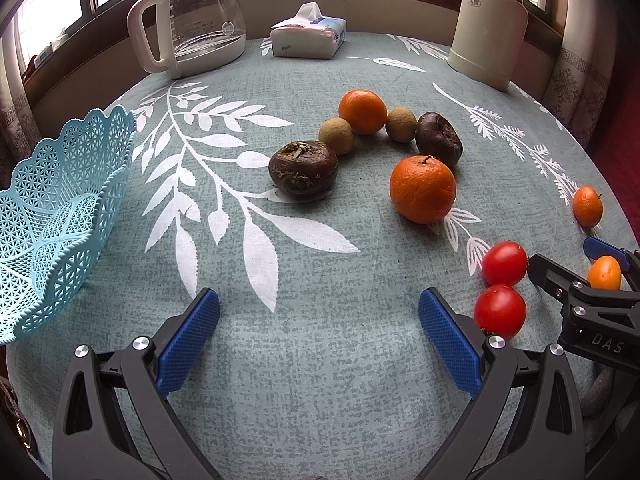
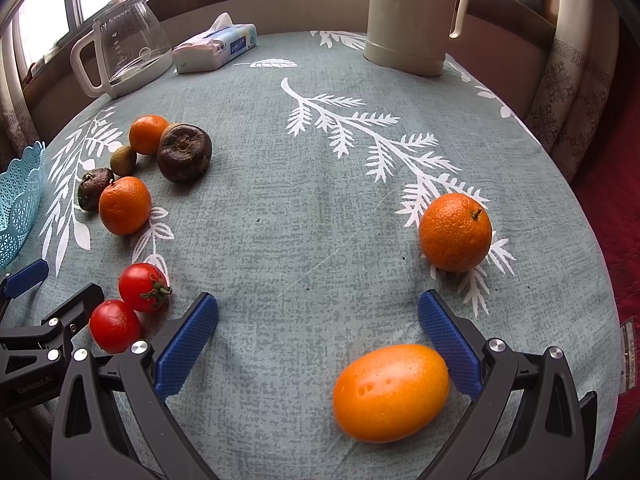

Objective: Organize fruits

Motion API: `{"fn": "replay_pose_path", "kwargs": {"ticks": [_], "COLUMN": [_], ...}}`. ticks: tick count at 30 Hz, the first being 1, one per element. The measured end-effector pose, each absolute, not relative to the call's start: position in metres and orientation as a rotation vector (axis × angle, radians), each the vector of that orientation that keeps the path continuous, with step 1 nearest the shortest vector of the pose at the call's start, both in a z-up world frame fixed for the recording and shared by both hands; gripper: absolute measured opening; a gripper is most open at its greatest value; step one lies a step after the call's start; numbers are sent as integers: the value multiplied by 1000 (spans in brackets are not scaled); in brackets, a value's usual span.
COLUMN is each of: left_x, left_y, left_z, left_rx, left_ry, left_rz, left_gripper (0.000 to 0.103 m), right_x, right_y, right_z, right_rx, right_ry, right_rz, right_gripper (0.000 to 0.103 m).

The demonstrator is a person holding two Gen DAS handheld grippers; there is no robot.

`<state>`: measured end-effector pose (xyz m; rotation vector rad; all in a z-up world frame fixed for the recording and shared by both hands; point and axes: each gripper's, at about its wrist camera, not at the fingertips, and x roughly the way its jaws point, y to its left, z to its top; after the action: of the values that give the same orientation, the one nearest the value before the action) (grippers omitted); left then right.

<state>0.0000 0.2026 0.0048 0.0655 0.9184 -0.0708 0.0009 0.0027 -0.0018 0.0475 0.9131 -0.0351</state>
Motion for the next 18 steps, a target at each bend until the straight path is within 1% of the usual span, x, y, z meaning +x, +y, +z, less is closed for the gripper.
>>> {"fn": "replay_pose_path", "kwargs": {"ticks": [18], "left_x": [0], "left_y": [202], "left_z": [6], "left_rx": [67], "left_ry": [919], "left_rz": [-69], "left_gripper": [101], "right_x": [1], "right_y": [3], "right_z": [-2], "right_rx": [53], "right_ry": [912], "right_rz": [-30], "right_gripper": [98]}}
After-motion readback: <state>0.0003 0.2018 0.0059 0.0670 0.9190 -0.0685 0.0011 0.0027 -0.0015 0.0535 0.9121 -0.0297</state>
